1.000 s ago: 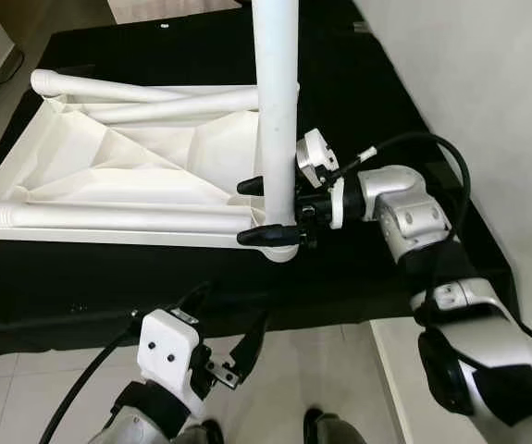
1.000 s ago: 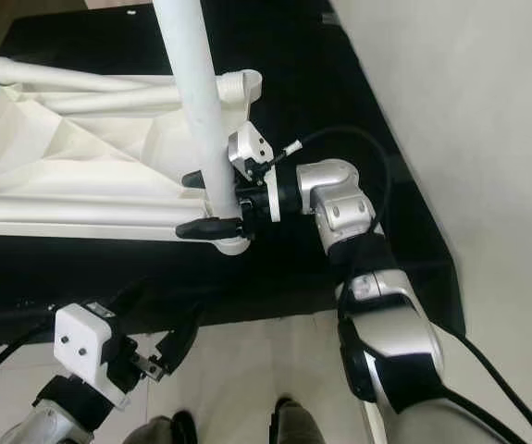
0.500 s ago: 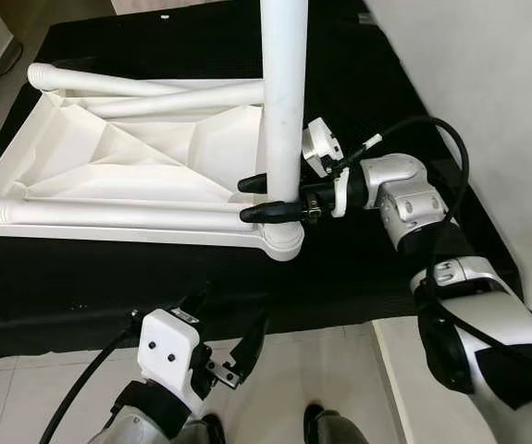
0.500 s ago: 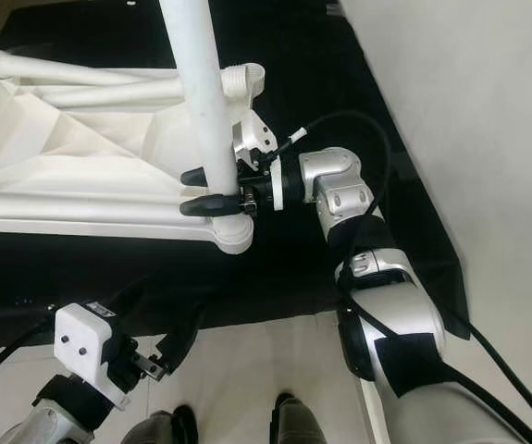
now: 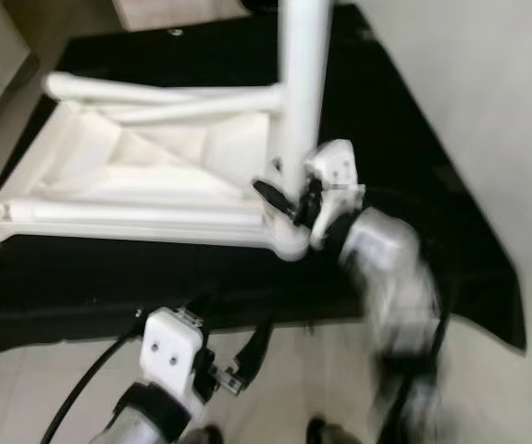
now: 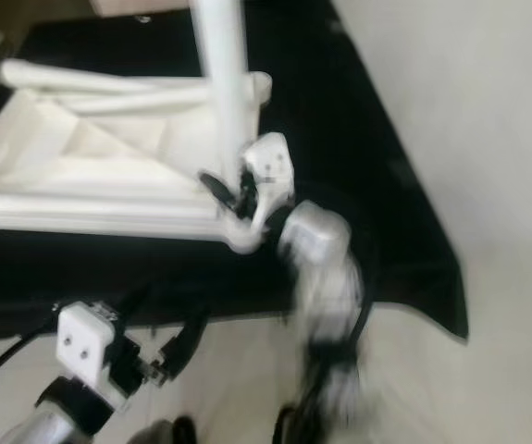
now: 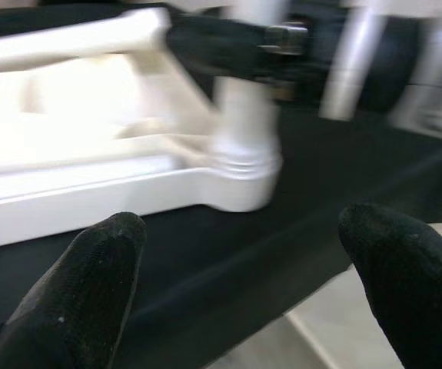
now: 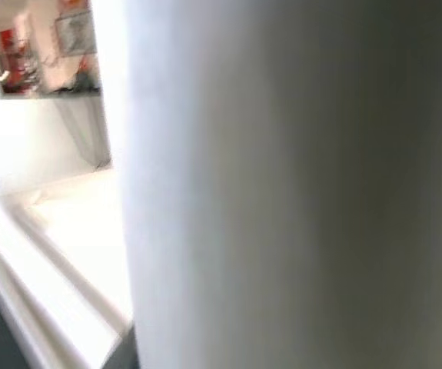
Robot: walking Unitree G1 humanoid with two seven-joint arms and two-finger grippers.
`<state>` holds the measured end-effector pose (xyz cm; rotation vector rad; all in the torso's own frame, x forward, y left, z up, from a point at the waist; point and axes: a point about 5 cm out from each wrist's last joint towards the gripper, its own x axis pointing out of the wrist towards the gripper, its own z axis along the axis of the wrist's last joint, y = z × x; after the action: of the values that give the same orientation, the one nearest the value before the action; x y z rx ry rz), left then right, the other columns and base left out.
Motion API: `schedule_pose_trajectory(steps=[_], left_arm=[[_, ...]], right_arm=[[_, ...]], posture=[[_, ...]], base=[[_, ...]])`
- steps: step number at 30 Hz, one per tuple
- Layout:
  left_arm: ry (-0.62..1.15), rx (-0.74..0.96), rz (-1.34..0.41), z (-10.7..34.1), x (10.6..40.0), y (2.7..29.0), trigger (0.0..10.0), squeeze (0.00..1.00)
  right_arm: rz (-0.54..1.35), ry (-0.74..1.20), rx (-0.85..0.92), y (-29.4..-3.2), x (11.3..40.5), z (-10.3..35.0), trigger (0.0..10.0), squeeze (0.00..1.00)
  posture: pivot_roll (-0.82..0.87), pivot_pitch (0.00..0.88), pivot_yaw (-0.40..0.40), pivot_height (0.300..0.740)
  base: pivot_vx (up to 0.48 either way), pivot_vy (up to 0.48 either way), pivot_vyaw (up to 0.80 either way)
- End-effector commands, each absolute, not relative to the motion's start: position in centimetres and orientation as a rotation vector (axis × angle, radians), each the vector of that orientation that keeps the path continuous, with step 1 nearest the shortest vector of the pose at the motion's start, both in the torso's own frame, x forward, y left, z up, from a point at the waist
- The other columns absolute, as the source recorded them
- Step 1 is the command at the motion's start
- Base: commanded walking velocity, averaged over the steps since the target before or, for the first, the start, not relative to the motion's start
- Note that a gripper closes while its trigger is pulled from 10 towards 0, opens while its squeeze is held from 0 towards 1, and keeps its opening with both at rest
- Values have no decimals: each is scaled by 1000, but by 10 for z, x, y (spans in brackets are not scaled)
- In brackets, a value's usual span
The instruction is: Building children table
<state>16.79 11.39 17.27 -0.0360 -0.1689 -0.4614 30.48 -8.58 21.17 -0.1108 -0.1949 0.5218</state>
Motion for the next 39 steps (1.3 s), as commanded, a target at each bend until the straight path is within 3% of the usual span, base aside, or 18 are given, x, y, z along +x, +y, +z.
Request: schedule_pose_trajectory(steps=[1, 8, 9, 13, 14, 17, 22, 23, 25, 26, 32, 39], left_arm=[[-139, -31, -471, 167, 169, 115, 10000, 0], [-141, -28, -464, 166, 172, 116, 10000, 0], [-144, -26, -457, 166, 172, 117, 10000, 0], [-145, -26, -456, 166, 172, 117, 10000, 0], [-146, -28, -458, 166, 172, 117, 10000, 0], [-147, -30, -459, 166, 172, 117, 10000, 0], [-148, -33, -460, 167, 171, 115, 10000, 0], [-148, -34, -459, 167, 171, 114, 10000, 0], [-148, -34, -459, 167, 171, 114, 10000, 0], [-149, -35, -458, 167, 170, 114, 10000, 0], [-145, -41, -460, 167, 166, 112, 10000, 0], [-143, -43, -459, 168, 164, 112, 10000, 0]], right_arm=[[474, -45, -10, -72, 299, 181, 0, 0], [499, -49, -6, -61, 302, 189, 0, 0], [558, -52, -6, -55, 300, 196, 10000, 0], [595, -59, -6, -51, 297, 199, 10000, 8], [762, -136, 9, -46, 294, 214, 10000, 1000], [811, -167, 6, -46, 296, 219, 10000, 1000], [1059, -201, -75, -52, 313, 229, 10000, 1000], [1139, -203, -117, -55, 318, 232, 10000, 835], [1139, -203, -117, -55, 318, 232, 10000, 835], [1244, -198, -156, -55, 322, 236, 10000, 0], [1534, -117, -194, -54, 335, 249, 10000, 0], [1627, -88, -186, -52, 340, 255, 10000, 0]], posture=[[20, 272, 45, 740], [22, 254, 41, 740], [20, 256, 36, 740], [20, 256, 36, 740], [19, 258, 34, 740], [19, 258, 34, 740], [28, 260, 29, 740], [27, 262, 28, 740], [27, 262, 28, 740], [28, 262, 28, 740], [44, 268, 26, 740], [49, 271, 22, 740]], base=[[0, 0, 0], [0, 0, 0], [0, 0, 0], [0, 0, 0], [0, 0, 0], [0, 0, 0], [0, 0, 0], [0, 0, 0], [0, 0, 0], [0, 0, 0], [0, 0, 0], [0, 0, 0]])
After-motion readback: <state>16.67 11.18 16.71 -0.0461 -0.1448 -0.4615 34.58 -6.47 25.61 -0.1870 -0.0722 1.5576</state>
